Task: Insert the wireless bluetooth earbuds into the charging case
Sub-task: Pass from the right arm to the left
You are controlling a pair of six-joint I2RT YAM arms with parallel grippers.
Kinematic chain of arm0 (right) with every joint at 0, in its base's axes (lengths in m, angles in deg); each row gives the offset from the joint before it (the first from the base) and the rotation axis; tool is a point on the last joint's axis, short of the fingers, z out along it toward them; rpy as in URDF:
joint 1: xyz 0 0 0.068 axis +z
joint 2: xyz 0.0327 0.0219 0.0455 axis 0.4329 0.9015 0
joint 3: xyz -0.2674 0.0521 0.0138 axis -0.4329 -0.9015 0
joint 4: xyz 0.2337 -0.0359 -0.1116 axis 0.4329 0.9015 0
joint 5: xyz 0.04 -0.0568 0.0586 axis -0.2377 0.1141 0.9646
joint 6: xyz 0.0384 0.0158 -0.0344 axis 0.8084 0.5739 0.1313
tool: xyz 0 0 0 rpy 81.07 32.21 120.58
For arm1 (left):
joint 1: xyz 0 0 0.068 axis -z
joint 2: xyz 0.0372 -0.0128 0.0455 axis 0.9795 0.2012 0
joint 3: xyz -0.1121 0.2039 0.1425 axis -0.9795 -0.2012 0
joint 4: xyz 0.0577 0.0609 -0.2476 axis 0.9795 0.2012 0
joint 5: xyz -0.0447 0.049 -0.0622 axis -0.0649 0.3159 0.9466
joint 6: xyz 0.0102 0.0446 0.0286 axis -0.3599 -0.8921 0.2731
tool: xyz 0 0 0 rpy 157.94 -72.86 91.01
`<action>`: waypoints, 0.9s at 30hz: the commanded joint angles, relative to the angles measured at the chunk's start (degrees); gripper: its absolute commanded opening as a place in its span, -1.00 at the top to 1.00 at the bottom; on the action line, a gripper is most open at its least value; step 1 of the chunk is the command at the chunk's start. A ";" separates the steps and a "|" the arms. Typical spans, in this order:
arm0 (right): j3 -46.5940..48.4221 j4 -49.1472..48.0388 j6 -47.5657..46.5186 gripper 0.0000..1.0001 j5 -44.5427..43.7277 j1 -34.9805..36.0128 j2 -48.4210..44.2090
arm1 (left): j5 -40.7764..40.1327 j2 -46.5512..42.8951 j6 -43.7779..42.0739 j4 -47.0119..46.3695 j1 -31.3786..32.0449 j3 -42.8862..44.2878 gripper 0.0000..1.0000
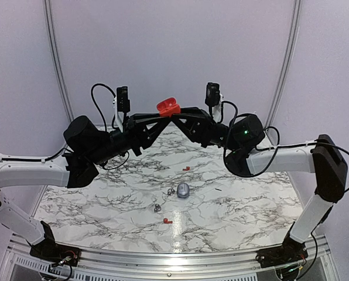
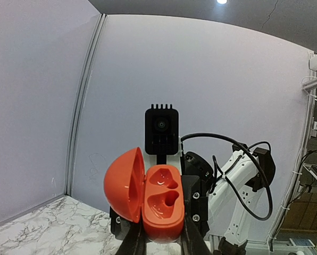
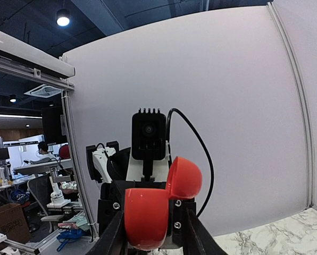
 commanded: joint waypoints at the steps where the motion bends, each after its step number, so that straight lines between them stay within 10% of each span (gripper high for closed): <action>1: 0.95 5.53 -1.98 0.24 2.63 -0.68 -1.73 | 0.35 -1.88 -0.44 -0.35 -0.27 -0.18 0.85; 27: 1.47 25.55 -11.71 0.28 8.18 -3.10 -7.87 | 5.00 -2.81 -0.91 8.56 -1.37 0.48 0.89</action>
